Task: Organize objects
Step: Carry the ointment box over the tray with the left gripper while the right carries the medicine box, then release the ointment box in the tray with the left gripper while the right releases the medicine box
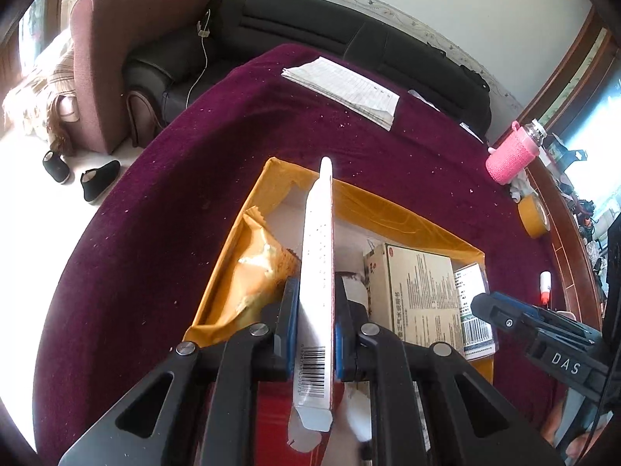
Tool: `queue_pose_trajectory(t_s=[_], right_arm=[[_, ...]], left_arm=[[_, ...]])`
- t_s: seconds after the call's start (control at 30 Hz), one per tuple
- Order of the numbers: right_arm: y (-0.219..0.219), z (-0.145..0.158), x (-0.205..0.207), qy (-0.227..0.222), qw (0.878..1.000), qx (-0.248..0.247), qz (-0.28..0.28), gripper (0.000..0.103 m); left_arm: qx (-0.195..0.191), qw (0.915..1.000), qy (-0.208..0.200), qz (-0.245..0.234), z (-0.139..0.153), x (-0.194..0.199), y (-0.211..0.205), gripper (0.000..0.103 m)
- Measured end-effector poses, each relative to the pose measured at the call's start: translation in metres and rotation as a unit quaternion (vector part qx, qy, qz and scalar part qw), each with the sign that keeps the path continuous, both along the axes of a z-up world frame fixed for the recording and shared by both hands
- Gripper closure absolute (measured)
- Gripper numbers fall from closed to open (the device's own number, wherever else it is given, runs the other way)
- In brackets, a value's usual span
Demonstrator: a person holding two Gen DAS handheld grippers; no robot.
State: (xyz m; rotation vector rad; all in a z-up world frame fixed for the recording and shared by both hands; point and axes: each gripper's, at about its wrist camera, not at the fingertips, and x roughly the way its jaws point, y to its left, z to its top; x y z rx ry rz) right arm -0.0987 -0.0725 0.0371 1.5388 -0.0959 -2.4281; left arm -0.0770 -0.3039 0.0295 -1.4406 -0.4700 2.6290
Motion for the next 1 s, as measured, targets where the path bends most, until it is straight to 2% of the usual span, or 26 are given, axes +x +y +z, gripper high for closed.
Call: queue_pose_trajectory(t_s=[0.13, 0.17, 0.23, 0.3, 0.4, 0.43, 0.5, 0.67, 0.73, 1.0], right_arm=[[-0.005, -0.004, -0.002, 0.006, 1.000, 0.013, 0.000, 0.069], [-0.005, -0.005, -0.001, 0.007, 1.000, 0.015, 0.002, 0.069], [-0.006, -0.002, 0.003, 0.016, 1.000, 0.017, 0.007, 0.069], [-0.005, 0.004, 0.009, 0.031, 0.999, 0.016, 0.010, 0.068], [-0.001, 0.019, 0.022, 0.059, 0.998, 0.013, 0.008, 0.063], [0.001, 0.023, 0.027, 0.067, 0.998, 0.010, 0.009, 0.058], [0.005, 0.034, 0.042, 0.089, 0.996, 0.009, 0.009, 0.055], [0.012, 0.049, 0.074, 0.120, 0.993, 0.007, 0.015, 0.054], [0.015, 0.052, 0.086, 0.127, 0.992, 0.004, 0.016, 0.052], [0.021, 0.049, 0.131, 0.140, 0.990, 0.002, 0.026, 0.051]], left_arm=[[0.007, 1.0000, 0.000, -0.002, -0.004, -0.004, 0.004, 0.089], [0.006, 1.0000, 0.002, -0.003, -0.004, -0.003, 0.005, 0.086], [0.003, 0.9999, 0.006, -0.010, -0.001, -0.001, 0.010, 0.076], [0.000, 0.9998, 0.010, -0.015, 0.002, 0.002, 0.014, 0.056], [-0.028, 0.9991, 0.031, -0.007, 0.015, 0.015, 0.023, 0.039], [-0.039, 0.9985, 0.039, -0.005, 0.019, 0.020, 0.025, 0.038], [-0.061, 0.9967, 0.054, 0.002, 0.031, 0.034, 0.030, 0.037], [-0.109, 0.9882, 0.103, 0.030, 0.062, 0.080, 0.039, 0.036], [-0.125, 0.9838, 0.120, 0.046, 0.072, 0.097, 0.040, 0.031], [-0.150, 0.9666, 0.180, 0.105, 0.102, 0.159, 0.038, 0.028]])
